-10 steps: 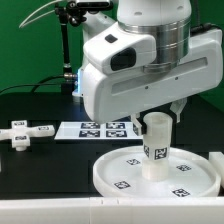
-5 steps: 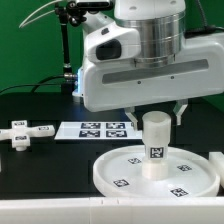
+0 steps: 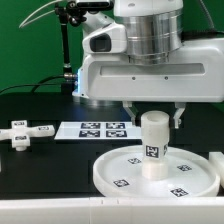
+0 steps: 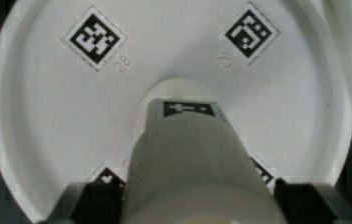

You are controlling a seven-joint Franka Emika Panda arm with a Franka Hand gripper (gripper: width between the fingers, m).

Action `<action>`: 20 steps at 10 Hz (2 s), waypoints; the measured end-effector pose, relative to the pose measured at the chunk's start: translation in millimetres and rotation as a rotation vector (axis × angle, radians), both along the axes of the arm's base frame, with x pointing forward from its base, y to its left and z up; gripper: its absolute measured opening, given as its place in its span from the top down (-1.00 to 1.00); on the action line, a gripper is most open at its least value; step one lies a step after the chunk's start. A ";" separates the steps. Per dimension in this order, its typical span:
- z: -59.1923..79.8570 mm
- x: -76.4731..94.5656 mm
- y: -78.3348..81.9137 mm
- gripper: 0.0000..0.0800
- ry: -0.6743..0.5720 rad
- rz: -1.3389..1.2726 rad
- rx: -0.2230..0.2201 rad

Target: Assemble round table

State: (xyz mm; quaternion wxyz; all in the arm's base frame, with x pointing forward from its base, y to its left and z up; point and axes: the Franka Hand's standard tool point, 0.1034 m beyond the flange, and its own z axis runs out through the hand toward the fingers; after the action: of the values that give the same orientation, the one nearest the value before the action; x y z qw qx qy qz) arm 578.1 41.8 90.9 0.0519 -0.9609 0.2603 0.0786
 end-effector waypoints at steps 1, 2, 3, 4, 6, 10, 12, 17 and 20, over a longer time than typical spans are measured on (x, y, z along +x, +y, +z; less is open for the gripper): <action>0.0 0.0 0.0 -0.02 0.007 -0.048 -0.006; 0.0 0.0 0.1 -0.02 0.011 -0.079 -0.010; 0.0 0.1 0.4 -0.02 0.023 -0.159 -0.015; 0.1 0.1 0.6 -0.02 0.033 -0.232 -0.018; 0.2 -1.0 2.4 -0.02 0.057 -0.454 -0.024; 0.6 -3.2 8.4 -0.02 0.075 -0.864 -0.028; 0.8 -2.9 10.4 -0.02 0.091 -0.980 -0.023; 0.4 -4.6 18.2 -0.45 0.112 -1.007 -0.010; 0.2 -4.9 19.5 -0.62 0.073 -0.804 0.011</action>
Offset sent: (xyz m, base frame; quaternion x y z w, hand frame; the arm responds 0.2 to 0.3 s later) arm 0.0000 0.0000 0.0000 0.0000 0.0000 0.1938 0.9810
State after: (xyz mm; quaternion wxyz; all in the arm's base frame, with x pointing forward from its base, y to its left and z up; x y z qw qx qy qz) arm 573.3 61.3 91.2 0.0744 -0.7789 0.6166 0.0873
